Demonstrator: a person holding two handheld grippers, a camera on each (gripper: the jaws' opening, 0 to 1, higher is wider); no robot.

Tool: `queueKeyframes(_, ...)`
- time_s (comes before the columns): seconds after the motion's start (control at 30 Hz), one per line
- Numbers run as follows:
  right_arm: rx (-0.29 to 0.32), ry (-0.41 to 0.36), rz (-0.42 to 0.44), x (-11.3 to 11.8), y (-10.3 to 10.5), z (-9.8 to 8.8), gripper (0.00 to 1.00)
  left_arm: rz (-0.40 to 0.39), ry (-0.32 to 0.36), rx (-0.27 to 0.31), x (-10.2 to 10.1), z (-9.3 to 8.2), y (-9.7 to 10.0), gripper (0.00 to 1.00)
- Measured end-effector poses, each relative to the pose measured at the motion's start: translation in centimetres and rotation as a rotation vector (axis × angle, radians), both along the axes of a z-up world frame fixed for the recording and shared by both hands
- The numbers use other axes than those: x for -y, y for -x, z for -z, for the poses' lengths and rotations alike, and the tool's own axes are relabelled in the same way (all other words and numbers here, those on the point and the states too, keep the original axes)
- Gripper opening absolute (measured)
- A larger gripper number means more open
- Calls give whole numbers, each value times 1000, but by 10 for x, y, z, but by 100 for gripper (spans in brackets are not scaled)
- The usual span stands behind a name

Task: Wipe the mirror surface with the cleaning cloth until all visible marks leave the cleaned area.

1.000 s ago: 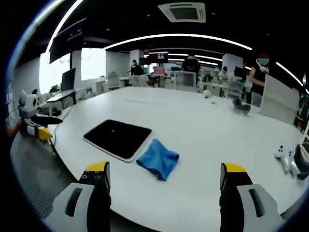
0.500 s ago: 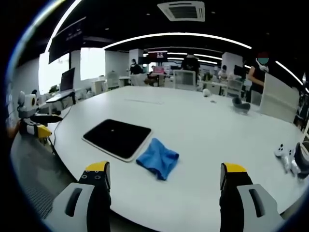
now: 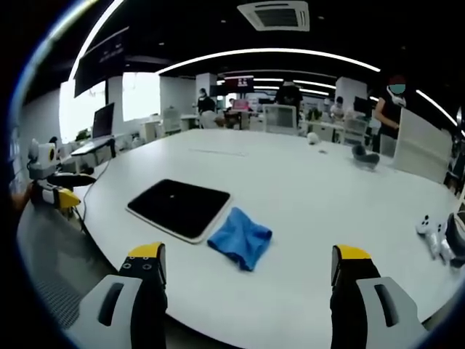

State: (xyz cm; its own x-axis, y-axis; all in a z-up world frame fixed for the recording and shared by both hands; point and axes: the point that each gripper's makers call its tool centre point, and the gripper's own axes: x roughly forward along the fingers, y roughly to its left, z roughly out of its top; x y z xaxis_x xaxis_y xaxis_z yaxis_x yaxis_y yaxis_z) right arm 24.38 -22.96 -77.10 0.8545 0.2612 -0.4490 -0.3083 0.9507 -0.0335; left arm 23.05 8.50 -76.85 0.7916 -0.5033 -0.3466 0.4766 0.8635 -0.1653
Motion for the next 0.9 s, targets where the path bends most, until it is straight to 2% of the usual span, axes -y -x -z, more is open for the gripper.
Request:
queueKeyframes(0.1,-33,14,-29,-4,2,6,94,-5,-12,-11,-1,2,0,99)
queueKeyframes(0.17,-30,15,-32,-4,2,6,94,-12,-2,3,-2,0,-1,99)
queueKeyframes(0.37,-13,1,-17,-2,0,3,94,12,-26,-18,1,5,1,99)
queueKeyframes(0.63,-30,13,-40,-6,2,6,94,-12,-13,-10,-3,3,0,99)
queueKeyframes(0.77,-40,3,-43,-7,3,7,93,0,-15,-14,-1,4,1,99)
queueKeyframes(0.9,-28,-2,-35,-6,3,5,94,0,-16,-20,-1,5,1,99)
